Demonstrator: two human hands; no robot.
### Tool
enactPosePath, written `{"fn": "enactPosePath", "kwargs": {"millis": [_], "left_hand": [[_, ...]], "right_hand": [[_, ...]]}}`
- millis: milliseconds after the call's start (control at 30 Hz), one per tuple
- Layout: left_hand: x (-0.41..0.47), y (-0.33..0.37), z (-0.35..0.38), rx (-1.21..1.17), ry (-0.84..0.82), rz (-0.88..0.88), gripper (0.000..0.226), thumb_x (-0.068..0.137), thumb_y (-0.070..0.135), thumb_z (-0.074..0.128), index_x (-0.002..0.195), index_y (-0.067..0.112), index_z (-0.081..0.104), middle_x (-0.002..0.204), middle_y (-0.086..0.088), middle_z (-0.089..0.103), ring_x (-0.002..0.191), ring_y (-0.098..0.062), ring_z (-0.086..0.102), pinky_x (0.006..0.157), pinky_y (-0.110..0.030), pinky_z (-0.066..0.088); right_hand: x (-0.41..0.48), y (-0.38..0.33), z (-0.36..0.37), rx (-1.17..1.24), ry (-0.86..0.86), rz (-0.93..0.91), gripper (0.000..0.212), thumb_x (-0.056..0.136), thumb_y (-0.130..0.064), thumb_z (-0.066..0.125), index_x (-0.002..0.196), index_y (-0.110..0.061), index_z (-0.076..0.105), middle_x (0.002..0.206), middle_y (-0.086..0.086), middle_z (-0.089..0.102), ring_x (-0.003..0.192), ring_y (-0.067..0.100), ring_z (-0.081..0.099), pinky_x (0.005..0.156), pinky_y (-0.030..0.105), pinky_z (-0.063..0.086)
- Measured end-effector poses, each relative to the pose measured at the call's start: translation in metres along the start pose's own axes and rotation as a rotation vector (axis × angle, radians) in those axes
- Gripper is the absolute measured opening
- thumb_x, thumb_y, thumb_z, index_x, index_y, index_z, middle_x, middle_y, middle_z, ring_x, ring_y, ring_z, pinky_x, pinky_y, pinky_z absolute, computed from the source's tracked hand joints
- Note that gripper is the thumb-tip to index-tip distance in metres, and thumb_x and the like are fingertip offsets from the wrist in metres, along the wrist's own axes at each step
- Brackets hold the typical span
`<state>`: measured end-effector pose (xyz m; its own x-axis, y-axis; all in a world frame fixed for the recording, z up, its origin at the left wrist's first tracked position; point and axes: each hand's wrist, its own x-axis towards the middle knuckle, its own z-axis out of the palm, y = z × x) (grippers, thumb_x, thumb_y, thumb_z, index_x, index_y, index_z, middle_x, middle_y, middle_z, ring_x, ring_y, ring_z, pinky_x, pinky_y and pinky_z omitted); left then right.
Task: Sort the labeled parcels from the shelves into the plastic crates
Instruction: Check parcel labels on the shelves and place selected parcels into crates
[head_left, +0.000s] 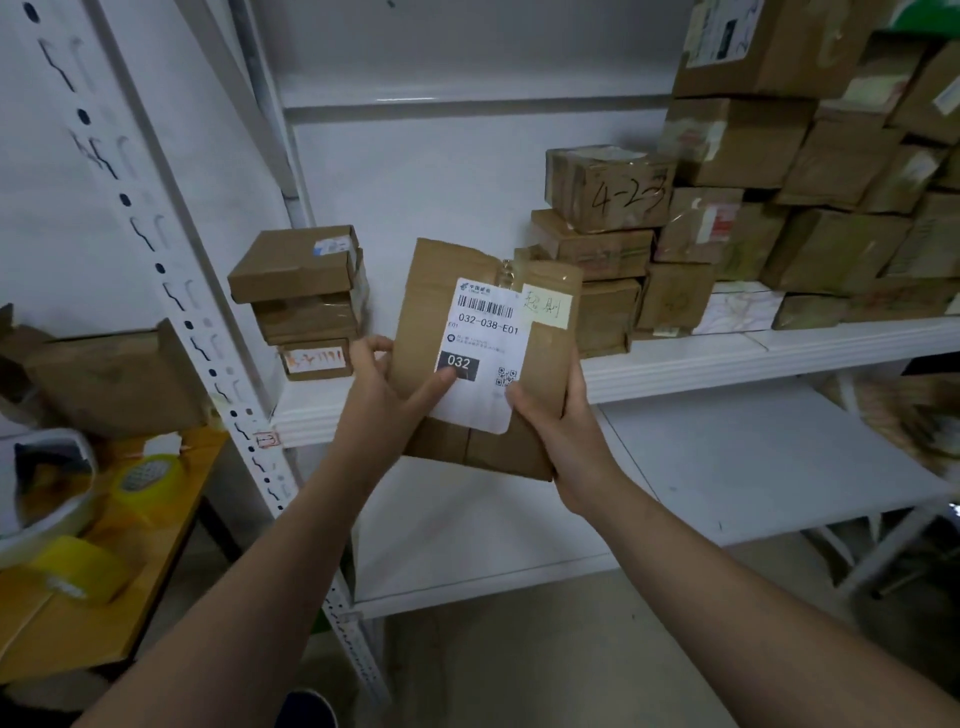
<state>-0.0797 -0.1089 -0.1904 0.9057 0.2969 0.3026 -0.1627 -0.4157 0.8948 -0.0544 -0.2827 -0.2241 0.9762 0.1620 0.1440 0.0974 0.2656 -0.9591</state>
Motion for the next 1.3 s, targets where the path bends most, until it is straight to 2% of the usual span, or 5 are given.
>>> {"fn": "enactPosePath", "kwargs": {"millis": [167,500,767,1100,1300], "left_hand": [[-0.012,-0.009,0.002,-0.112,0.013,0.121,0.063,0.089,0.042,0.061,0.142,0.030,0.029,0.132,0.007,0.047,0.117,-0.011,0.052,0.095,-0.037,0.050],[-0.024,-0.004,0.008,-0.393,0.035,0.087,0.033,0.086,0.040,0.051,0.117,0.036,0.039,0.125,0.002,0.056,0.110,-0.014,0.060,0.084,-0.027,0.053],[-0.041,0.019,0.026,-0.446,0.007,0.112,0.034,0.080,0.045,0.055,0.112,0.042,0.042,0.118,0.012,0.057,0.105,-0.010,0.060,0.079,-0.027,0.054],[-0.096,0.073,0.190,-0.500,-0.267,0.065,0.038,0.092,0.022,0.062,0.123,0.025,0.041,0.119,0.010,0.057,0.109,-0.011,0.060,0.090,-0.037,0.054],[-0.163,0.117,0.313,-0.601,-0.457,0.024,0.037,0.092,0.017,0.062,0.122,0.023,0.042,0.121,0.004,0.059,0.107,-0.004,0.060,0.084,-0.021,0.053]], "right_hand": [[-0.006,-0.017,-0.003,-0.173,0.005,-0.134,0.092,0.079,-0.023,0.076,0.146,-0.047,0.016,0.117,-0.027,0.059,0.109,-0.003,0.059,0.094,0.035,0.054],[-0.022,-0.025,-0.015,-0.386,-0.068,-0.210,0.117,0.070,-0.028,0.083,0.150,-0.041,-0.001,0.144,-0.011,0.042,0.132,0.009,0.042,0.104,0.048,0.045],[-0.043,-0.042,-0.045,-0.434,-0.057,-0.189,0.122,0.069,-0.022,0.083,0.149,-0.043,-0.006,0.141,-0.019,0.040,0.127,-0.003,0.043,0.099,0.024,0.048],[-0.130,-0.074,-0.204,-0.523,0.245,-0.226,0.109,0.073,-0.012,0.081,0.150,-0.030,0.007,0.136,-0.034,0.040,0.126,-0.011,0.042,0.100,0.014,0.040],[-0.210,-0.101,-0.318,-0.577,0.429,-0.174,0.115,0.070,-0.020,0.084,0.152,-0.031,0.003,0.148,-0.008,0.037,0.133,0.001,0.040,0.105,0.018,0.039]]}}
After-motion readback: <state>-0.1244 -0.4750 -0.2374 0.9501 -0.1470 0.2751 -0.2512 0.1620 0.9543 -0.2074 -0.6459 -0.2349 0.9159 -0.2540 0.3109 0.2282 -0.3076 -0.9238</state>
